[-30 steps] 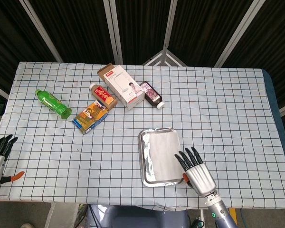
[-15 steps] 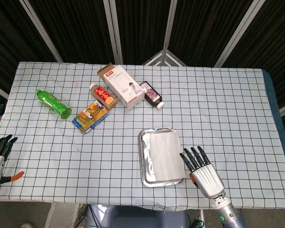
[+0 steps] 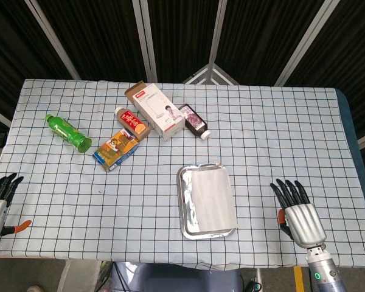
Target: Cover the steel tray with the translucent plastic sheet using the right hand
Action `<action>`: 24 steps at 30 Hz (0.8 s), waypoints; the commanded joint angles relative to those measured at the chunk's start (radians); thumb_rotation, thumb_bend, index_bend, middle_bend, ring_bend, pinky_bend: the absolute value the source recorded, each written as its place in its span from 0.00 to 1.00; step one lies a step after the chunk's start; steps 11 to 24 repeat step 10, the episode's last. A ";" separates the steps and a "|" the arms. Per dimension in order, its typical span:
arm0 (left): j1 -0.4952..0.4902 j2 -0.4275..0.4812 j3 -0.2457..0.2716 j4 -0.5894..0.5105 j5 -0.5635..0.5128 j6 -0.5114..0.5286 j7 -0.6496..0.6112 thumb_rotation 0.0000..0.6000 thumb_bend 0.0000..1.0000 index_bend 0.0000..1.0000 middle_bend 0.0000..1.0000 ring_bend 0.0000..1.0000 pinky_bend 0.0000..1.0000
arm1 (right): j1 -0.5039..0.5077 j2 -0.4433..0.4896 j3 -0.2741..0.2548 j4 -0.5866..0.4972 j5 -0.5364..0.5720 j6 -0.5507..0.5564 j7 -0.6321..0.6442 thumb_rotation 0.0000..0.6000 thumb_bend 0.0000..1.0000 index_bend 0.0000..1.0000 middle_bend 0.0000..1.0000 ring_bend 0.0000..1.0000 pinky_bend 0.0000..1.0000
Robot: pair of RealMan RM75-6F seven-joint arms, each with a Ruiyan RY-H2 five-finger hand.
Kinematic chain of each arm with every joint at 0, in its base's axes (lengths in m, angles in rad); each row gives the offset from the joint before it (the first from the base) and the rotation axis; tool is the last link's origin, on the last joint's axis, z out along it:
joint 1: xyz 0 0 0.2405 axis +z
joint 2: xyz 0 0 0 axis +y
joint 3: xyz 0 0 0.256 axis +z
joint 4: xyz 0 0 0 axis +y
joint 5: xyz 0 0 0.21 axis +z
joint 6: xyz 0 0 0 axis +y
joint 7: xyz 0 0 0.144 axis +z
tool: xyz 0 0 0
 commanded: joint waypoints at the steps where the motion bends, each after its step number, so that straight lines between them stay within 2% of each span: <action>1: 0.001 0.001 -0.002 0.003 0.001 0.004 -0.005 1.00 0.00 0.00 0.00 0.00 0.00 | -0.005 0.003 0.021 0.014 0.011 0.011 -0.012 1.00 0.83 0.01 0.06 0.00 0.00; 3: 0.001 -0.001 -0.001 0.009 0.001 0.003 -0.006 1.00 0.00 0.00 0.00 0.00 0.00 | -0.009 0.004 0.035 0.006 0.049 0.007 0.003 1.00 0.82 0.00 0.05 0.00 0.00; 4: 0.000 -0.001 -0.001 0.009 0.002 0.002 -0.007 1.00 0.00 0.00 0.00 0.00 0.00 | -0.012 0.000 0.044 0.003 0.061 0.013 0.004 1.00 0.78 0.00 0.05 0.00 0.00; 5: 0.000 -0.001 -0.001 0.010 0.002 0.002 -0.007 1.00 0.00 0.00 0.00 0.00 0.00 | -0.013 -0.002 0.046 0.002 0.064 0.015 0.002 1.00 0.74 0.00 0.04 0.00 0.00; 7: -0.001 -0.002 -0.001 0.011 0.005 0.003 -0.006 1.00 0.00 0.00 0.00 0.00 0.00 | -0.017 -0.006 0.053 0.000 0.071 0.023 0.000 1.00 0.60 0.00 0.01 0.00 0.00; 10: 0.000 -0.003 -0.001 0.014 0.010 0.007 -0.006 1.00 0.00 0.00 0.00 0.00 0.00 | -0.026 -0.008 0.071 -0.001 0.089 0.047 -0.030 1.00 0.49 0.00 0.00 0.00 0.00; 24: 0.000 -0.003 -0.001 0.014 0.010 0.007 -0.006 1.00 0.00 0.00 0.00 0.00 0.00 | -0.026 -0.008 0.071 -0.001 0.089 0.047 -0.030 1.00 0.49 0.00 0.00 0.00 0.00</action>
